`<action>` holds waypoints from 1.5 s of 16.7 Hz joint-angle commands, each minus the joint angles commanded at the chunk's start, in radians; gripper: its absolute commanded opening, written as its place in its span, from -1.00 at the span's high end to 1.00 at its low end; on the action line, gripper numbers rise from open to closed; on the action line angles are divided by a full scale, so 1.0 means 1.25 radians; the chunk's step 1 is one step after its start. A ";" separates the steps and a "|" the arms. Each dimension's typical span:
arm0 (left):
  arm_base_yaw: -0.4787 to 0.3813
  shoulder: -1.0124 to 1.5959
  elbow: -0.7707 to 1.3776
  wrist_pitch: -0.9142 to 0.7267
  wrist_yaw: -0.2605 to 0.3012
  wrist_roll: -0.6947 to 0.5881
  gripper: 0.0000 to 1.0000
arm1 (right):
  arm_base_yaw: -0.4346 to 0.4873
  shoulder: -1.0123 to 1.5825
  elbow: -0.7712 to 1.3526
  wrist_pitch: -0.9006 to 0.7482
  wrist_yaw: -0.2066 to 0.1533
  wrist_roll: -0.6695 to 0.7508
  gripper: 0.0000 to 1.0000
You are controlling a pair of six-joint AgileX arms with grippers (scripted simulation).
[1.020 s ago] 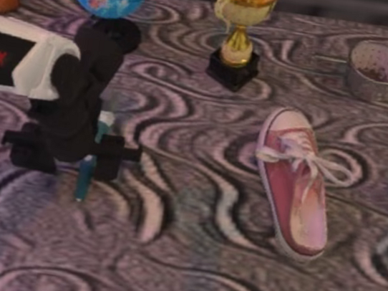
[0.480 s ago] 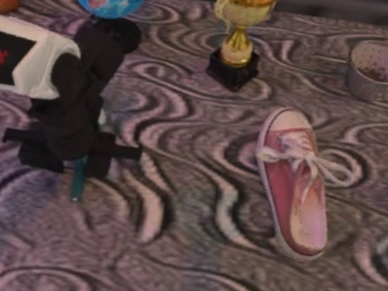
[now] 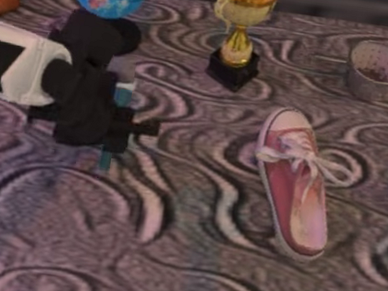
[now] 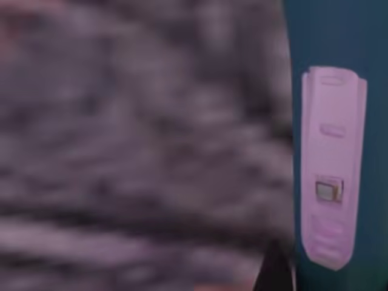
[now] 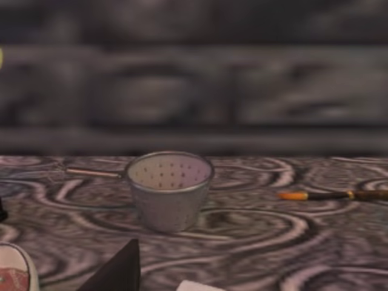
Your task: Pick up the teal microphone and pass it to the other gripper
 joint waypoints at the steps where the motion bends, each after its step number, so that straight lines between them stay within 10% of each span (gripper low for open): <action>1: 0.002 -0.013 -0.015 0.056 0.022 0.013 1.00 | 0.000 0.000 0.000 0.000 0.000 0.000 -1.00; 14: 0.033 -0.244 -0.239 0.849 0.316 0.200 1.00 | 0.000 0.000 0.000 0.000 0.000 0.000 -1.00; 25: -0.021 -0.259 -0.255 0.923 0.278 0.210 1.00 | 0.000 0.000 0.000 0.000 0.000 0.000 -1.00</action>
